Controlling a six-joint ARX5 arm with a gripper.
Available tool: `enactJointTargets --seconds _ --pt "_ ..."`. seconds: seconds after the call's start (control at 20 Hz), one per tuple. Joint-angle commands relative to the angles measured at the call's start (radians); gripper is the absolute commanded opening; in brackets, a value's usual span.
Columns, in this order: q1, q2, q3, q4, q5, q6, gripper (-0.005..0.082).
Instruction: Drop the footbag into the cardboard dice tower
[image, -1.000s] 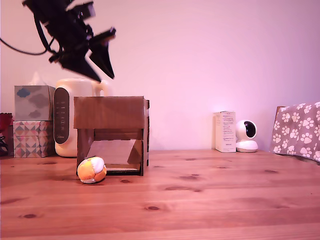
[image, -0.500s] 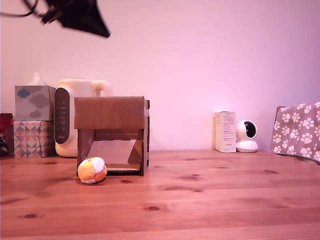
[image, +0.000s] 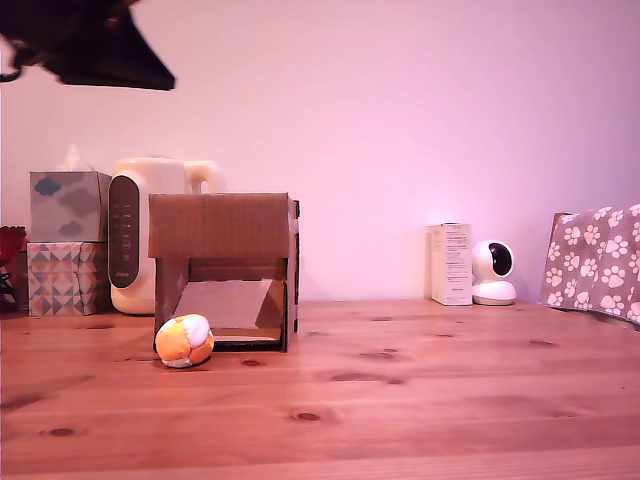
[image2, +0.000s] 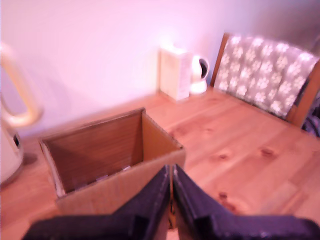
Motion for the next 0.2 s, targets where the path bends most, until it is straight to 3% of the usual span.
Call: enactJointTargets --seconds 0.0,0.15 --pt "0.003 -0.025 -0.077 0.018 0.000 0.004 -0.0020" --pt "0.010 -0.100 -0.166 0.003 -0.006 -0.006 -0.0020"
